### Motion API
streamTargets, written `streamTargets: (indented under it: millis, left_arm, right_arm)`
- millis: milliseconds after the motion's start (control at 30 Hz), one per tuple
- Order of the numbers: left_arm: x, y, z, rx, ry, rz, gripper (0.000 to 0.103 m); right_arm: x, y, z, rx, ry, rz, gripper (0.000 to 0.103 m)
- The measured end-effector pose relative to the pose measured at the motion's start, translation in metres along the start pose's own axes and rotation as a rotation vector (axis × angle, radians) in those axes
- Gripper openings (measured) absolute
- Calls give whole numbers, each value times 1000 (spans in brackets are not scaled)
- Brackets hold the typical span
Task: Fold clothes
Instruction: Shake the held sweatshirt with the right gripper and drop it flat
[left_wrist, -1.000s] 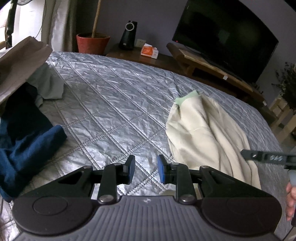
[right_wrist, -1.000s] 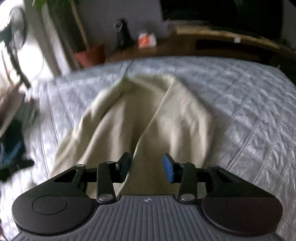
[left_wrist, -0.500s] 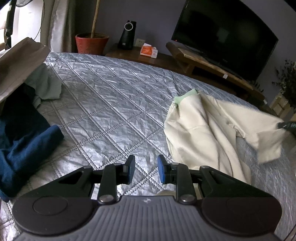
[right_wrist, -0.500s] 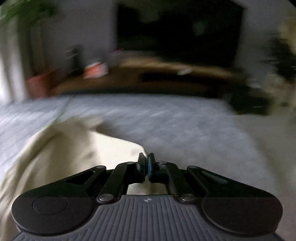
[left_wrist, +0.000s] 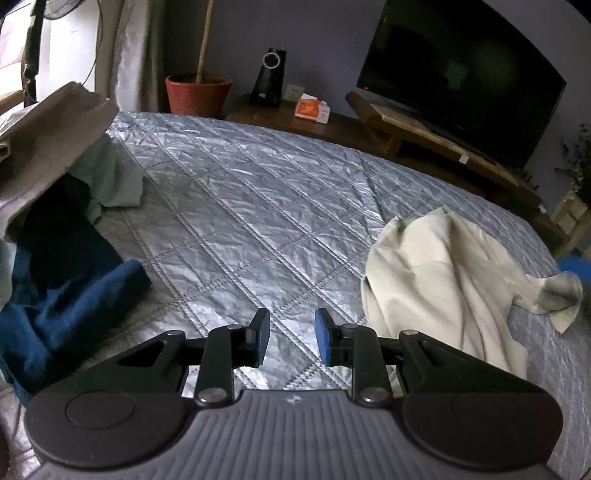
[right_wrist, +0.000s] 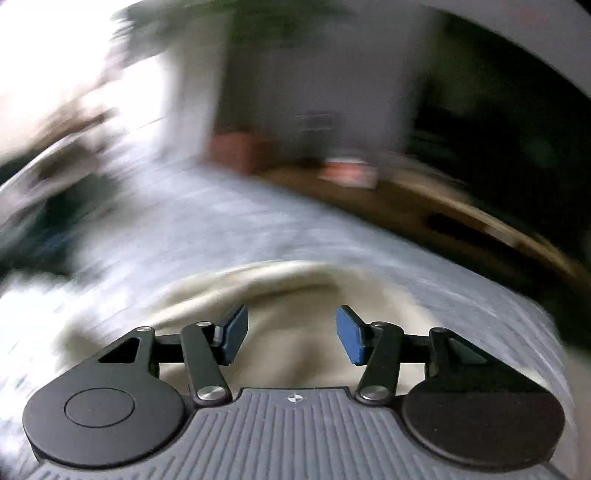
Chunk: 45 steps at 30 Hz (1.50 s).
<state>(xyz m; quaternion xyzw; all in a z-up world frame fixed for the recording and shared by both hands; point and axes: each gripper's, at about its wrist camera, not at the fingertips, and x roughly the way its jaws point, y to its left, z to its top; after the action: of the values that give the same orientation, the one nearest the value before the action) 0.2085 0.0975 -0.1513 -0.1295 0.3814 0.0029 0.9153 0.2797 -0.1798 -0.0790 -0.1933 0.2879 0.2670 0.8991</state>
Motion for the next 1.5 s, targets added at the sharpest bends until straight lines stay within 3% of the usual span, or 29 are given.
streamTargets:
  millis: [100, 200, 233, 267, 400, 433, 467, 533, 700, 800, 900, 1000, 1100, 1133, 1167, 1233, 1300, 1367, 1500]
  left_arm:
    - [-3, 8, 2, -26, -8, 5, 23]
    - [-5, 15, 4, -46, -9, 8, 23]
    - [-6, 17, 4, -49, -11, 7, 23]
    - [-7, 19, 5, -50, -14, 6, 23]
    - [-10, 25, 7, -52, -20, 7, 24]
    - [-10, 26, 6, -54, -19, 5, 24]
    - [-12, 25, 5, -54, -19, 3, 24]
    - [-13, 27, 5, -53, -16, -13, 24]
    - [-14, 28, 3, -15, 5, -99, 24]
    - [-14, 22, 1, 21, 21, -165, 24]
    - [-15, 10, -3, 89, 36, -224, 24]
    - [-17, 0, -7, 161, 44, -258, 25]
    - [-16, -3, -11, 209, 66, -267, 25]
    - [-16, -3, -12, 220, 73, -275, 24]
    - [-16, -4, -13, 236, 76, -283, 24]
    - [-17, -7, -16, 266, 82, -297, 24]
    - [-14, -10, -15, 282, 90, -298, 24]
    - [-11, -11, -16, 295, 98, -294, 24]
    - [-7, -14, -20, 337, 119, -285, 24]
  right_arm:
    - [18, 46, 5, -115, 48, 195, 59]
    - [25, 74, 5, -294, 69, 309, 64]
    - [27, 80, 5, -332, 78, 321, 74]
    - [29, 85, 5, -369, 86, 334, 77]
    - [55, 96, 9, -433, 129, 313, 74]
    - [63, 96, 9, -421, 152, 314, 65]
    - [70, 95, 10, -410, 175, 316, 42]
    - [83, 90, 15, -355, 200, 306, 16]
    - [98, 39, 57, -75, 109, 195, 5]
    - [115, 5, 97, 18, 36, 151, 0]
    - [111, -14, 151, 119, -143, 221, 2]
    - [84, -21, 195, 174, -345, 264, 15]
    - [79, -15, 200, 60, -257, 192, 59]
    - [82, -8, 188, -7, -192, 189, 80]
    - [88, 0, 171, -78, -114, 186, 82]
    - [108, 19, 133, -188, 66, 212, 72]
    - [128, 27, 100, -164, 217, 266, 61]
    - [142, 29, 81, -87, 282, 308, 60]
    - [162, 39, 73, -84, 355, 333, 62]
